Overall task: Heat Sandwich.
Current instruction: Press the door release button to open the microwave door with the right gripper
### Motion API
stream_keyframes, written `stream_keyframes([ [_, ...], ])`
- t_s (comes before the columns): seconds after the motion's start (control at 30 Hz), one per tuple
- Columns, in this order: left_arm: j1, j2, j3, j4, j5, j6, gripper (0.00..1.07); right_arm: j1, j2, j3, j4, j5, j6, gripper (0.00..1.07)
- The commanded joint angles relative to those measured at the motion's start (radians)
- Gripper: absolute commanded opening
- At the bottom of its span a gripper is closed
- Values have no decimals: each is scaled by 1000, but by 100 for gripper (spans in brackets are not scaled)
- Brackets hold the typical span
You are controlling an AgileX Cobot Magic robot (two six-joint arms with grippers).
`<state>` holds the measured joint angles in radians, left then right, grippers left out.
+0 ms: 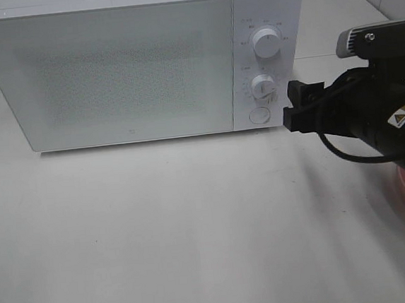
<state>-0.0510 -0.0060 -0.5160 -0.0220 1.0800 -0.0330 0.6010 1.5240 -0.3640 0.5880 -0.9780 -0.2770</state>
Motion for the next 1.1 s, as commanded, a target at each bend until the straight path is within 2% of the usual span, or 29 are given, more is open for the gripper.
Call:
stream_keyframes([
  [0.03, -5, -24, 1, -2, -10, -2, 98, 48, 36, -1, 115, -97, -48, 75],
  [0.13, -5, -24, 1, -2, -10, -2, 98, 100, 72, -1, 182, -151, -52, 75],
  [0.47, -5, -24, 1, -2, -10, -2, 98, 210, 131, -3, 245, -181, -51, 75],
  [0.87, -5, -24, 1, -2, -10, -2, 98, 219, 131, -3, 256, -186, 1, 75],
  [1.1, -5, -24, 1, -2, -10, -2, 98, 219, 131, -1, 256, -185, 298, 75],
])
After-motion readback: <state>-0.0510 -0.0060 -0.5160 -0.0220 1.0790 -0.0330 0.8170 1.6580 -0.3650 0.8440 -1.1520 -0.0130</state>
